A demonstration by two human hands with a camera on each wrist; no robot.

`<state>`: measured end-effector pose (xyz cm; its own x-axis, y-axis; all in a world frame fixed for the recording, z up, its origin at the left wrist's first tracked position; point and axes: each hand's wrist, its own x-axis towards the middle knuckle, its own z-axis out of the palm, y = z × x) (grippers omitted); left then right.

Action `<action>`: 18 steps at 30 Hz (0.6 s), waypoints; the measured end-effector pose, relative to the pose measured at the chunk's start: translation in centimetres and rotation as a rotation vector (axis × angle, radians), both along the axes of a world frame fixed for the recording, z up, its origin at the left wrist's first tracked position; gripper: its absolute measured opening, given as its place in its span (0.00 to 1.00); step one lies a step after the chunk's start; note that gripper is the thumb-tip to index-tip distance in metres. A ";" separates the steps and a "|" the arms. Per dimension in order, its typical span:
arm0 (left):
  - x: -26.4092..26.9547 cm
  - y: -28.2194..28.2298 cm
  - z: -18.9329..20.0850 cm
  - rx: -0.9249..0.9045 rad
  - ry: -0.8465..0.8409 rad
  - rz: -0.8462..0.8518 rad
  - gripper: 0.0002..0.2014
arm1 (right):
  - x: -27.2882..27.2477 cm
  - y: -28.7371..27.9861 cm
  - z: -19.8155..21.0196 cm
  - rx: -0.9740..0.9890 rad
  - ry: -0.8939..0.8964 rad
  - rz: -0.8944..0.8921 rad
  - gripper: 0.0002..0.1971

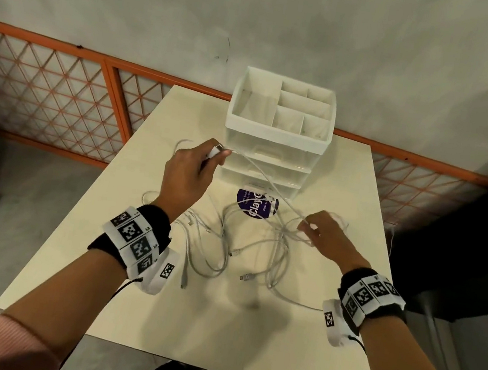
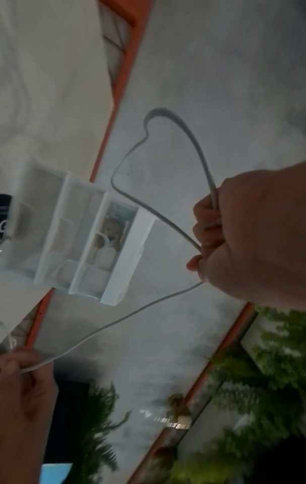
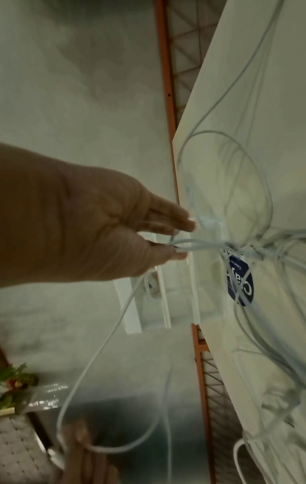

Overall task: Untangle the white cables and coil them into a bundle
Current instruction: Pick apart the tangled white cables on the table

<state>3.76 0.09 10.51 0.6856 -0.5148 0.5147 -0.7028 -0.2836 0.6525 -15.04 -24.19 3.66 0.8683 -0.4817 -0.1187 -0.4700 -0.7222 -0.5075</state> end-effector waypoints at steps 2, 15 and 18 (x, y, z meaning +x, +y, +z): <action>0.3 0.4 -1.2 0.052 0.056 0.048 0.18 | -0.4 -0.6 0.5 -0.106 -0.178 -0.065 0.06; 0.8 2.4 -4.9 0.414 0.239 0.132 0.21 | -0.4 -2.5 7.7 0.017 -0.336 -0.118 0.16; 1.4 3.2 -4.5 0.418 0.321 0.179 0.25 | -0.2 -2.4 6.6 0.069 -0.280 -0.081 0.13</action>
<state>5.16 3.31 6.04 0.8700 -0.4911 0.0428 -0.4043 -0.6610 0.6321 -15.28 -26.54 10.28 0.8311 -0.5496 0.0847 -0.3596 -0.6474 -0.6720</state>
